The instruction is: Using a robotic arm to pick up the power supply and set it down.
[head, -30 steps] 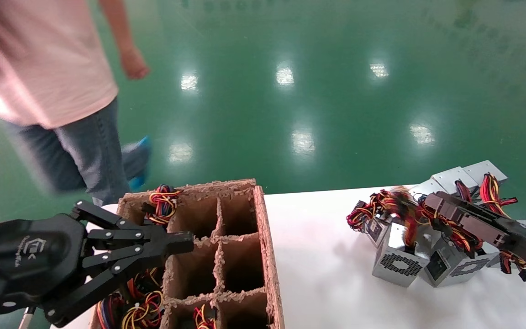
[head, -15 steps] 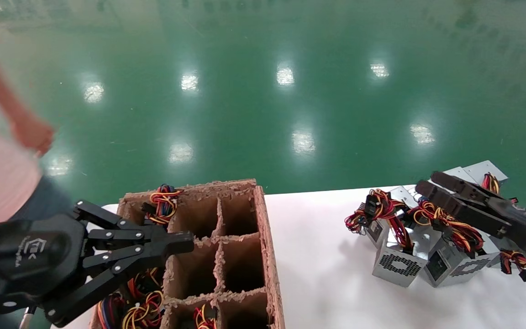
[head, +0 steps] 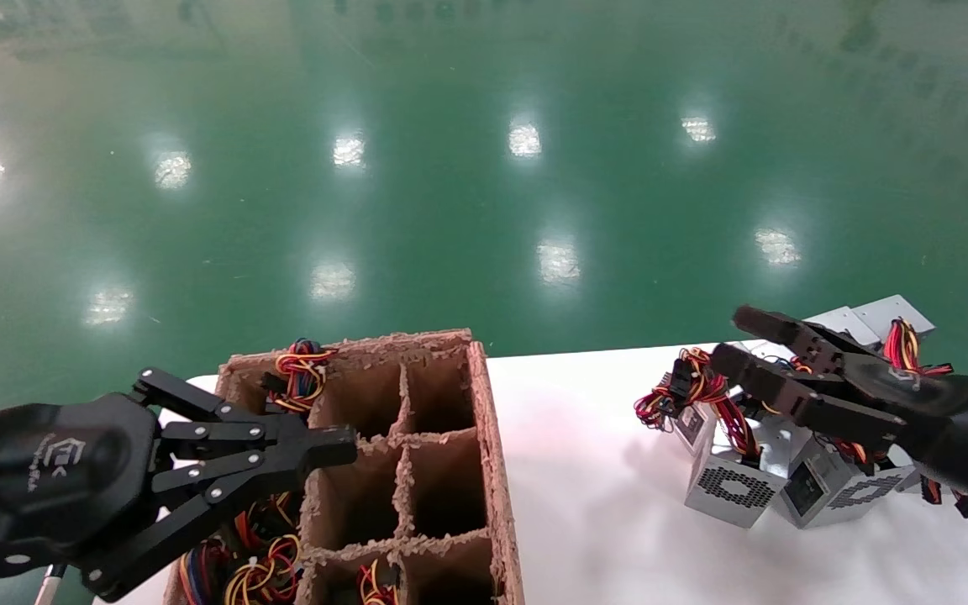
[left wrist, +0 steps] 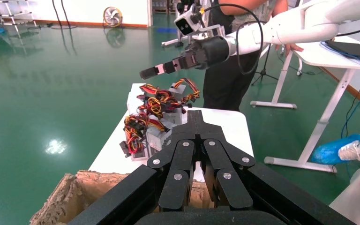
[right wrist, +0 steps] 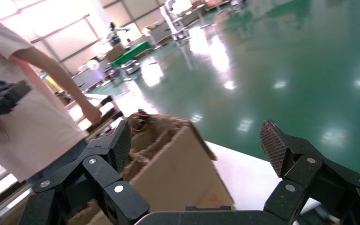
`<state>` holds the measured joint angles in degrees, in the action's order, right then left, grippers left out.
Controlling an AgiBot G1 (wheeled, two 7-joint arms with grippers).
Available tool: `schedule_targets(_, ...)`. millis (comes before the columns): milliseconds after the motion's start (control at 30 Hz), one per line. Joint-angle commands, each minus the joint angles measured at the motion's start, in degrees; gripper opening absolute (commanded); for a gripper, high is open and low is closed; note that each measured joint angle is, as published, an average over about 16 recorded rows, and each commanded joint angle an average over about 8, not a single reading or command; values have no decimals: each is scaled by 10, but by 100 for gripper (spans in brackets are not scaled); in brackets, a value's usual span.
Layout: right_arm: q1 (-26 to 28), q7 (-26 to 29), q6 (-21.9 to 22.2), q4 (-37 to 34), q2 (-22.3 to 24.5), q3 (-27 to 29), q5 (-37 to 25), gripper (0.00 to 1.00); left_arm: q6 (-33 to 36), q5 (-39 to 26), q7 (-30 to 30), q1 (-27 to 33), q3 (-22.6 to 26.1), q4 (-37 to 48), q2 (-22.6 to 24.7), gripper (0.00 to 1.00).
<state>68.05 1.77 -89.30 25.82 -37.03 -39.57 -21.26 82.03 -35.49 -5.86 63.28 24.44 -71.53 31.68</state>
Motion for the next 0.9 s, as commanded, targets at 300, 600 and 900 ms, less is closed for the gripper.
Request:
schedule_targets(300, -15, 21, 8, 109, 5, 54, -47, 100, 0, 0, 0, 0, 0, 0, 0, 100)
schedule_targets(600, -28, 39, 16, 207, 9, 102, -89, 100, 0, 0, 0, 0, 0, 0, 0, 100)
schedule_targets(900, -41, 57, 23, 305, 13, 150, -131, 100, 0, 0, 0, 0, 0, 0, 0, 100)
